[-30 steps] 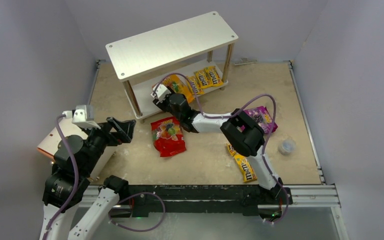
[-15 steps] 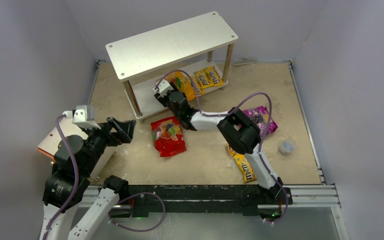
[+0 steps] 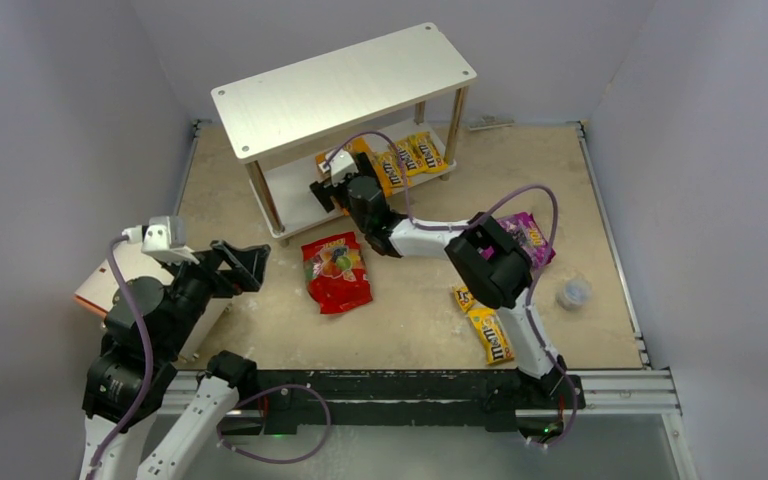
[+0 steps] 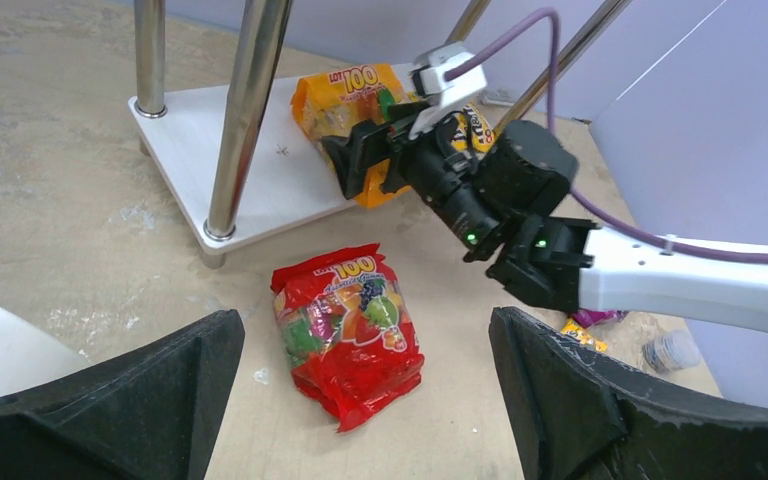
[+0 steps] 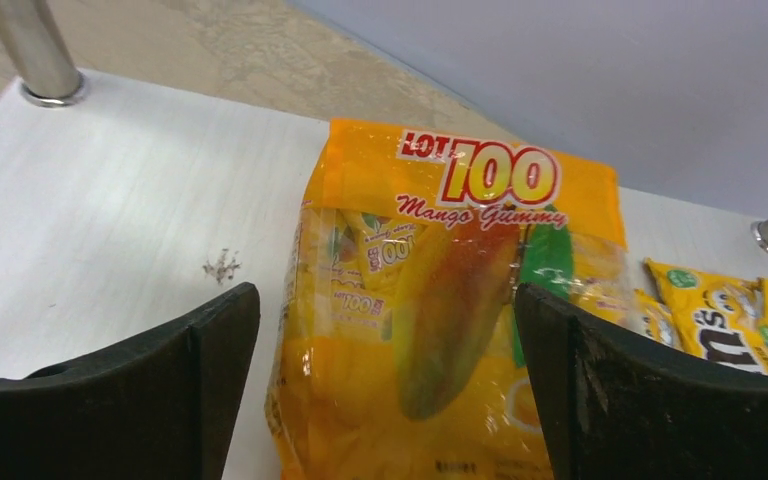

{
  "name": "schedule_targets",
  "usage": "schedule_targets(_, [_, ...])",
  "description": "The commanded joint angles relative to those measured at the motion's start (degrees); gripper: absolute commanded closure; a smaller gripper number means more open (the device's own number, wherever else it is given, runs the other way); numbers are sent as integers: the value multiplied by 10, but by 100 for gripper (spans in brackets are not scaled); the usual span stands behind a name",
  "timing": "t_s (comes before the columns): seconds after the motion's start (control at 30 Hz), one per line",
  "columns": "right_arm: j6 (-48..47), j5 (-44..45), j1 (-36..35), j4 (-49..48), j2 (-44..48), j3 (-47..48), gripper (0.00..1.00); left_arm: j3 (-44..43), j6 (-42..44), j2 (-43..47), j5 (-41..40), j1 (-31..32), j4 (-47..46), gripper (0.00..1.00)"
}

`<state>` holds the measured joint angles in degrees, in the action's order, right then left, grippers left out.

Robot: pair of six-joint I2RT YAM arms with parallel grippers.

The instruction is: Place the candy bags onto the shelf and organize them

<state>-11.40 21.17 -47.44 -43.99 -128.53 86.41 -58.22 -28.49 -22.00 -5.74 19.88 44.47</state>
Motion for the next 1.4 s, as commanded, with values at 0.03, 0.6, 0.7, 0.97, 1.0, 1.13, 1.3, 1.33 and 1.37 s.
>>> schedule_targets(0.03, [29,-35,-4,-27,136,-57,1,-11,-9,8,10,-2,-1,0])
schedule_targets(0.6, [282,119,30,243,528,-383,1,53,-33,-19,105,-3,-83,0])
schedule_targets(0.7, [351,99,84,276,573,-424,1,76,-37,-43,137,-2,-116,0])
schedule_targets(0.97, [354,-2,236,405,675,-489,3,139,-44,-92,216,-2,-206,0])
schedule_targets(1.0, [350,-4,246,442,661,-477,3,143,-44,-96,217,-2,-210,0])
schedule_targets(1.13, [348,-8,278,525,602,-441,5,158,-45,-110,225,-2,-233,0])
schedule_targets(1.3, [302,-69,287,531,525,-402,10,159,-38,-132,231,-2,-236,0])
schedule_targets(1.33, [300,-56,287,539,511,-393,10,160,-38,-134,231,-3,-237,0])
schedule_targets(1.37, [301,-34,287,555,494,-380,11,161,-39,-135,232,-3,-238,0])
